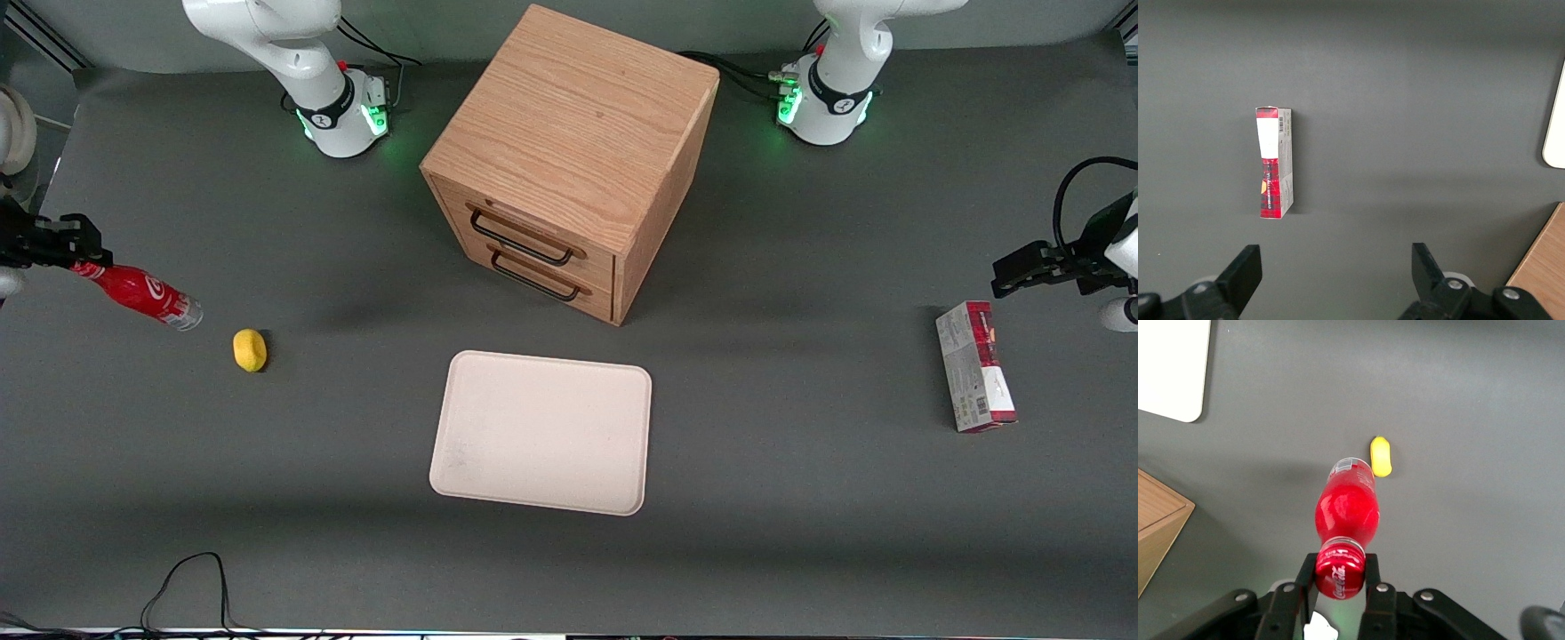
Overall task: Place coke bottle on tray
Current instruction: 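Carry the held bottle over to the cream tray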
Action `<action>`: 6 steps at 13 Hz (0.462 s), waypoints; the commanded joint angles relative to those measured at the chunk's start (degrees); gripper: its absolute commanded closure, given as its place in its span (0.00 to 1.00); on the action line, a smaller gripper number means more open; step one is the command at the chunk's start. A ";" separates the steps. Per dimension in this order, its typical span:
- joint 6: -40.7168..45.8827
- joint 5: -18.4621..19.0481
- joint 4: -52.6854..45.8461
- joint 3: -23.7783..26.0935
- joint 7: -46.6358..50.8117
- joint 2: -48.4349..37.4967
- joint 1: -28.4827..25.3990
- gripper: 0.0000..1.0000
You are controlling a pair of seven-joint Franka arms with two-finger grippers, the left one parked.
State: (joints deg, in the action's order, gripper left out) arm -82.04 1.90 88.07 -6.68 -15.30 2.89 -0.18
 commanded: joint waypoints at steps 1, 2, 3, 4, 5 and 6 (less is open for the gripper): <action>-0.66 0.65 -1.30 0.35 1.57 1.66 -0.35 1.00; -0.66 0.48 -3.24 1.40 3.59 3.77 -0.35 1.00; -0.57 0.04 -7.43 2.97 7.18 8.05 -1.66 1.00; 0.47 -0.05 -11.74 4.21 11.74 11.84 -2.80 1.00; 2.57 0.12 -16.39 5.70 16.31 16.83 -4.20 1.00; 3.03 0.13 -22.70 7.37 21.23 22.28 -5.78 1.00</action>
State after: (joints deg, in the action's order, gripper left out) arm -82.89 1.83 79.95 -1.61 -2.40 13.47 -3.12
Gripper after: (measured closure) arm 0.692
